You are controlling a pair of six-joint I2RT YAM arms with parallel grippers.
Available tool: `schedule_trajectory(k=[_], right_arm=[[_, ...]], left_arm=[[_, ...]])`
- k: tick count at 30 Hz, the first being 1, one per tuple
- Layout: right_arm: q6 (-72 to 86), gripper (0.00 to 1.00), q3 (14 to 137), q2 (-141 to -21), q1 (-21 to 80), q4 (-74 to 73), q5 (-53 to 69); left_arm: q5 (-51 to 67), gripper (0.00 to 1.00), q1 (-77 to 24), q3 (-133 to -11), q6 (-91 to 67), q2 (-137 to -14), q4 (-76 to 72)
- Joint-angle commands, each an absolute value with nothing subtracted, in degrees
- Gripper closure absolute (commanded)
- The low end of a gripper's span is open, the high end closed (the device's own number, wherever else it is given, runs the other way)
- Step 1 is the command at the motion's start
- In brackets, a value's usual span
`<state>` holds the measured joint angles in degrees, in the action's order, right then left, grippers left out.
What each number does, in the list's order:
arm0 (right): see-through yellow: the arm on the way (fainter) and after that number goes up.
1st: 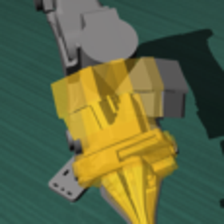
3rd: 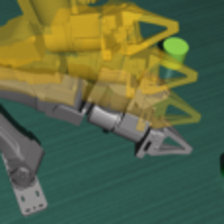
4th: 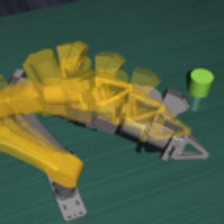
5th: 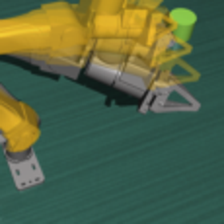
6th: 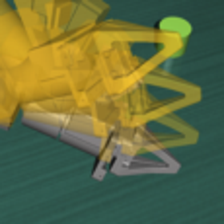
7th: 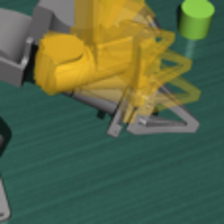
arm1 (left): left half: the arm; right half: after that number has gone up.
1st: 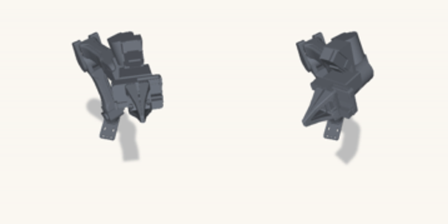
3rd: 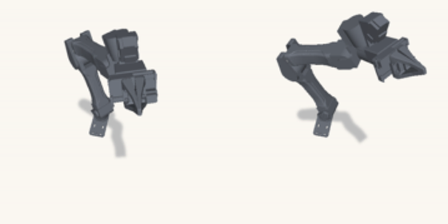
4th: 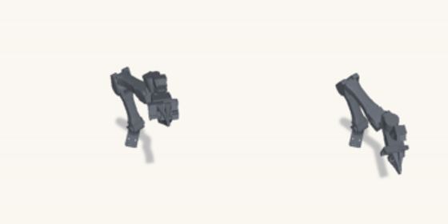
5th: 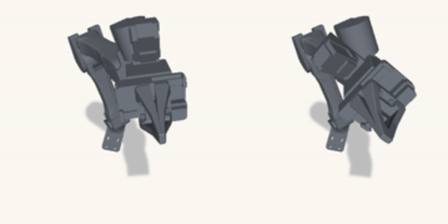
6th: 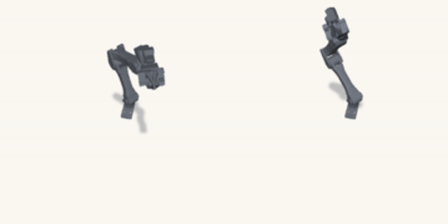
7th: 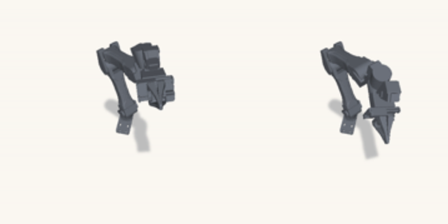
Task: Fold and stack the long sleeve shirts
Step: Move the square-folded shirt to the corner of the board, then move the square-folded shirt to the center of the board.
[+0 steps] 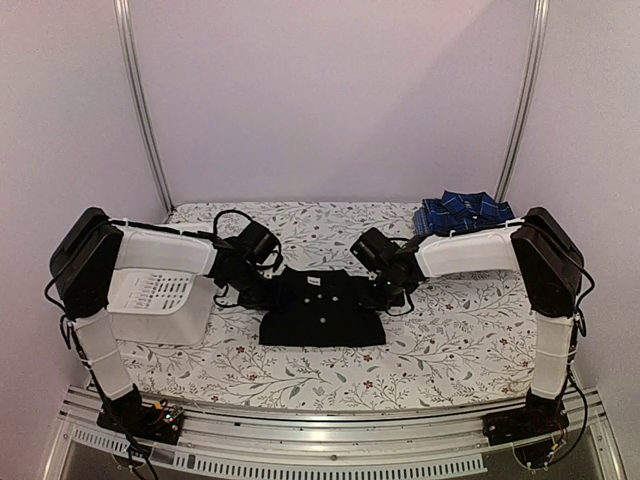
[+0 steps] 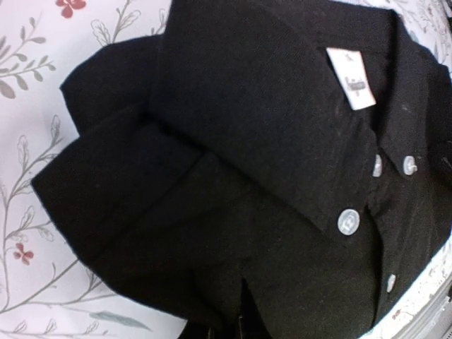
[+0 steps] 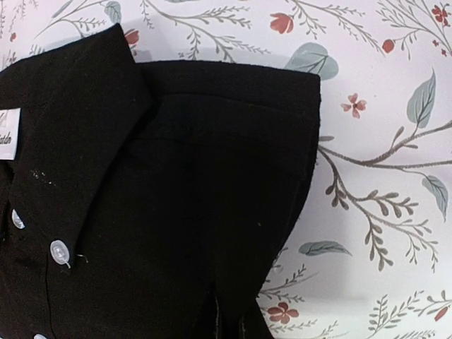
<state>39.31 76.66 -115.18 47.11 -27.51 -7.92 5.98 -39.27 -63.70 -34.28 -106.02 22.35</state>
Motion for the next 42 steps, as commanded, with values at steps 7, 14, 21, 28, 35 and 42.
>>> schedule_trajectory(k=[7,14,21,28,35,42], right_arm=[[42.2,1.0,75.6,-107.0,55.7,-32.9,-6.5],[49.6,0.97,71.4,-107.3,63.8,-28.0,-4.1],[51.9,0.6,69.8,-106.8,65.6,-27.8,-5.3],[51.3,0.48,67.2,-101.7,62.3,-30.7,-9.0],[49.8,0.5,66.9,-98.2,59.6,-31.3,-11.3],[48.5,0.5,66.6,-97.4,57.6,-31.6,-12.6]], left_arm=[[1.5,1.0,-43.0,-59.1,-35.2,-91.0,34.7],[-2.1,1.0,-45.6,-48.2,-40.6,-81.6,38.7],[-4.8,0.47,-46.6,-44.6,-42.9,-76.6,40.7],[-8.2,0.6,-47.6,-51.1,-41.3,-75.3,44.0],[-6.2,0.86,-48.8,-50.6,-40.6,-81.8,37.8],[-3.5,0.88,-48.9,-48.6,-39.3,-92.4,26.2]])
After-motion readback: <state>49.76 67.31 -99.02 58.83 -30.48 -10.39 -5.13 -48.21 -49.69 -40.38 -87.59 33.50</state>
